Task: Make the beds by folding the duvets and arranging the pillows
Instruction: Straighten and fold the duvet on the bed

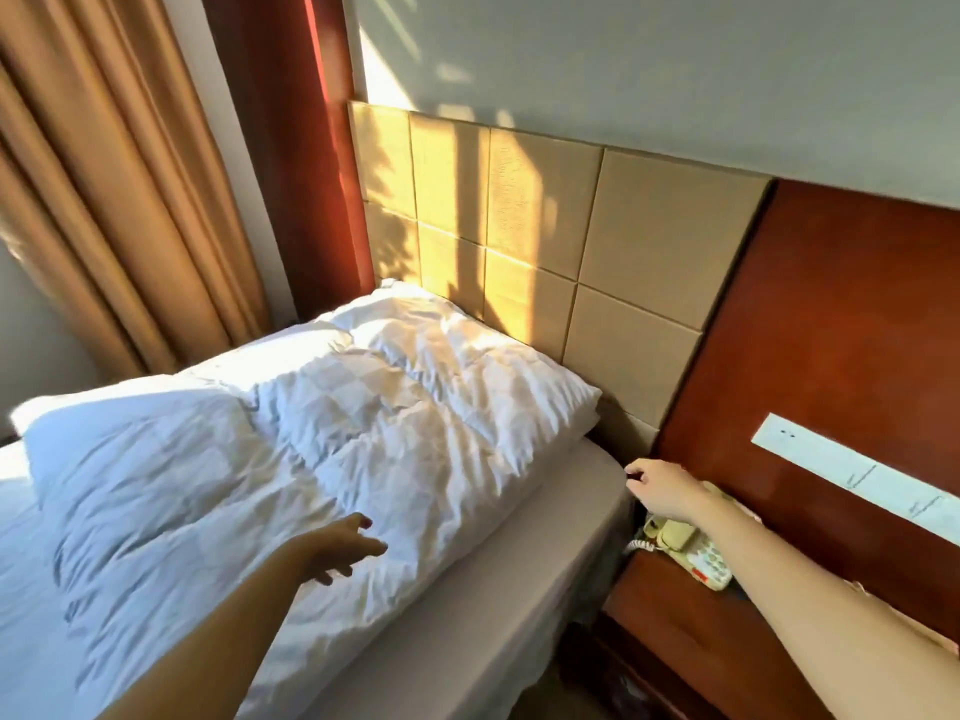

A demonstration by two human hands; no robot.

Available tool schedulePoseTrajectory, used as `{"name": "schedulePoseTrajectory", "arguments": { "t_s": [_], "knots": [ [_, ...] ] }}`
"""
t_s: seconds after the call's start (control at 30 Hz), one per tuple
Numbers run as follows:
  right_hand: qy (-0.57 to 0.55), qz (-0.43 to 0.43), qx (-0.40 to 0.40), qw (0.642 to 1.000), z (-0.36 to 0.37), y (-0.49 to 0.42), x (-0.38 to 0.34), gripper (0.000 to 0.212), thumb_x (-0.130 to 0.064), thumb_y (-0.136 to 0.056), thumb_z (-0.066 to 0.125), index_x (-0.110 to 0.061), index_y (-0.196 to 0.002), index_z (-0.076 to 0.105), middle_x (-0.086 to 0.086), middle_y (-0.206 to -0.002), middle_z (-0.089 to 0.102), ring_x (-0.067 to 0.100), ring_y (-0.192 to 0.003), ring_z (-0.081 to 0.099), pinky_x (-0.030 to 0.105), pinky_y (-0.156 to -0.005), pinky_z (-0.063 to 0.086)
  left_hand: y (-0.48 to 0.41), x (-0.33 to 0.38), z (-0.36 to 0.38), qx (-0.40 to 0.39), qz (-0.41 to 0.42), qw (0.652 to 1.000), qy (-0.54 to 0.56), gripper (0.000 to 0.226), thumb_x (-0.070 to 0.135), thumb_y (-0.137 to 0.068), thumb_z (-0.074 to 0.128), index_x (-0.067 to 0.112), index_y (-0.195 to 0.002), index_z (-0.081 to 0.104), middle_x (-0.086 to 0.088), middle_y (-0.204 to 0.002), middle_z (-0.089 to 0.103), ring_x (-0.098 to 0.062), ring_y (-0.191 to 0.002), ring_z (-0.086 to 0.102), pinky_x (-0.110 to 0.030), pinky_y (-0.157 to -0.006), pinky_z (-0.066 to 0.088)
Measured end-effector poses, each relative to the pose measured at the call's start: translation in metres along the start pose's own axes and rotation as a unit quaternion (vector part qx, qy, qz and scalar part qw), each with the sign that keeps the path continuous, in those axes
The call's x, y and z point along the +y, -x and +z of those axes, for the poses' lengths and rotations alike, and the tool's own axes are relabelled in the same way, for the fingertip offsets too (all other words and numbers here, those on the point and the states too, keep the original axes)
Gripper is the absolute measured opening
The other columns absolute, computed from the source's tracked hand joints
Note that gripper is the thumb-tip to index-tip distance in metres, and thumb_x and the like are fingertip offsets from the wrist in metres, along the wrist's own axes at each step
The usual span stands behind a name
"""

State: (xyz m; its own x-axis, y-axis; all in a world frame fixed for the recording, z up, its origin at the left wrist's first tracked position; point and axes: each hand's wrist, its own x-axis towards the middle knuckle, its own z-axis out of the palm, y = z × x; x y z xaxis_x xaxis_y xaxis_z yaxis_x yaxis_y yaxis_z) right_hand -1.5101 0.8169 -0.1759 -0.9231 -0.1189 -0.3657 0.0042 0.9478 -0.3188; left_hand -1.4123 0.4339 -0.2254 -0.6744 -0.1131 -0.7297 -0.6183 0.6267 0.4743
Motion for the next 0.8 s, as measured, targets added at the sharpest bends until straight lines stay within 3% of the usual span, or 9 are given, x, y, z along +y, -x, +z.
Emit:
{"name": "schedulePoseTrajectory", "arguments": {
  "t_s": [0.17,0.37,0.43,0.5,0.57,0.63,0.7,0.73,0.8],
  "knots": [
    [0.082,-0.060,-0.021,0.995,0.022,-0.132,-0.032,0.047,-0.033,-0.099,0.039,-0.025,-0.145,0.031,0.006,-0.149,0.030,0.028,-0.136,0.031,0.040,-0.108,0.035,-0.096,0.035,-0.030,0.080,-0.020,0.997,-0.002,0.061,0.034,-0.092,0.055,0.021,-0.146,0.028,-0.013,-0.150,0.024,-0.029,-0.131,0.038,-0.036,-0.105,0.034],
    [0.137,-0.097,0.009,0.986,0.031,-0.278,-0.041,0.048,-0.031,-0.103,0.025,-0.028,-0.149,0.014,0.007,-0.158,0.004,0.031,-0.146,-0.002,0.046,-0.117,0.009,-0.254,0.124,-0.037,0.165,0.014,0.984,-0.065,0.069,0.048,-0.091,0.051,0.032,-0.149,0.017,-0.010,-0.158,0.005,-0.031,-0.142,0.021,-0.048,-0.114,0.022],
    [0.135,-0.135,0.113,0.975,0.033,-0.325,-0.043,0.048,-0.030,-0.100,0.024,-0.025,-0.148,0.018,0.017,-0.156,0.016,0.037,-0.144,0.010,0.052,-0.114,0.017,-0.298,0.160,-0.026,0.240,0.064,0.968,-0.044,0.066,0.048,-0.092,0.049,0.034,-0.149,0.018,-0.007,-0.159,0.005,-0.031,-0.144,0.013,-0.054,-0.114,0.018],
    [0.086,-0.195,0.255,0.943,0.034,-0.373,-0.046,0.046,-0.034,-0.098,0.022,-0.021,-0.142,0.030,0.024,-0.144,0.038,0.038,-0.134,0.027,0.054,-0.107,0.029,-0.339,0.191,-0.008,0.359,0.148,0.921,-0.030,0.062,0.047,-0.089,0.042,0.032,-0.147,0.025,-0.010,-0.157,0.018,-0.030,-0.144,0.015,-0.062,-0.109,0.021],
    [0.036,-0.233,0.310,0.921,0.045,-0.424,-0.040,0.048,-0.038,-0.101,0.015,-0.022,-0.144,0.028,0.022,-0.147,0.034,0.034,-0.136,0.021,0.047,-0.114,0.018,-0.385,0.213,0.016,0.402,0.202,0.892,-0.050,0.065,0.049,-0.082,0.039,0.033,-0.143,0.028,-0.012,-0.154,0.024,-0.030,-0.141,0.018,-0.066,-0.103,0.019],
    [0.092,-0.231,0.230,0.941,0.078,-0.475,-0.014,0.053,-0.046,-0.099,0.010,-0.030,-0.149,0.017,0.010,-0.156,0.014,0.030,-0.142,0.011,0.043,-0.116,0.000,-0.439,0.214,0.046,0.361,0.185,0.908,-0.101,0.070,0.059,-0.078,0.037,0.043,-0.144,0.021,-0.008,-0.156,0.019,-0.030,-0.143,0.016,-0.069,-0.101,0.014],
    [0.181,-0.178,0.080,0.964,0.127,-0.521,0.025,0.060,-0.057,-0.089,-0.001,-0.041,-0.146,0.003,-0.004,-0.156,-0.008,0.024,-0.147,0.003,0.038,-0.115,-0.008,-0.493,0.207,0.069,0.283,0.141,0.928,-0.198,0.070,0.068,-0.075,0.034,0.050,-0.142,0.023,-0.004,-0.156,0.022,-0.036,-0.140,0.026,-0.076,-0.096,0.019],
    [0.190,-0.138,0.017,0.972,0.149,-0.539,0.044,0.065,-0.058,-0.082,-0.006,-0.044,-0.145,0.000,-0.006,-0.156,-0.010,0.020,-0.147,0.001,0.038,-0.115,-0.008,-0.516,0.202,0.077,0.261,0.111,0.926,-0.248,0.070,0.072,-0.074,0.030,0.050,-0.141,0.027,-0.005,-0.155,0.024,-0.039,-0.139,0.027,-0.078,-0.094,0.020],
    [0.180,-0.082,-0.029,0.980,0.164,-0.562,0.049,0.066,-0.052,-0.085,-0.001,-0.039,-0.149,0.010,-0.001,-0.160,0.001,0.020,-0.147,0.001,0.042,-0.118,-0.002,-0.545,0.203,0.076,0.223,0.059,0.929,-0.289,0.073,0.077,-0.073,0.014,0.053,-0.143,0.013,-0.004,-0.160,0.003,-0.041,-0.144,0.006,-0.076,-0.101,0.009]
  ]
}}
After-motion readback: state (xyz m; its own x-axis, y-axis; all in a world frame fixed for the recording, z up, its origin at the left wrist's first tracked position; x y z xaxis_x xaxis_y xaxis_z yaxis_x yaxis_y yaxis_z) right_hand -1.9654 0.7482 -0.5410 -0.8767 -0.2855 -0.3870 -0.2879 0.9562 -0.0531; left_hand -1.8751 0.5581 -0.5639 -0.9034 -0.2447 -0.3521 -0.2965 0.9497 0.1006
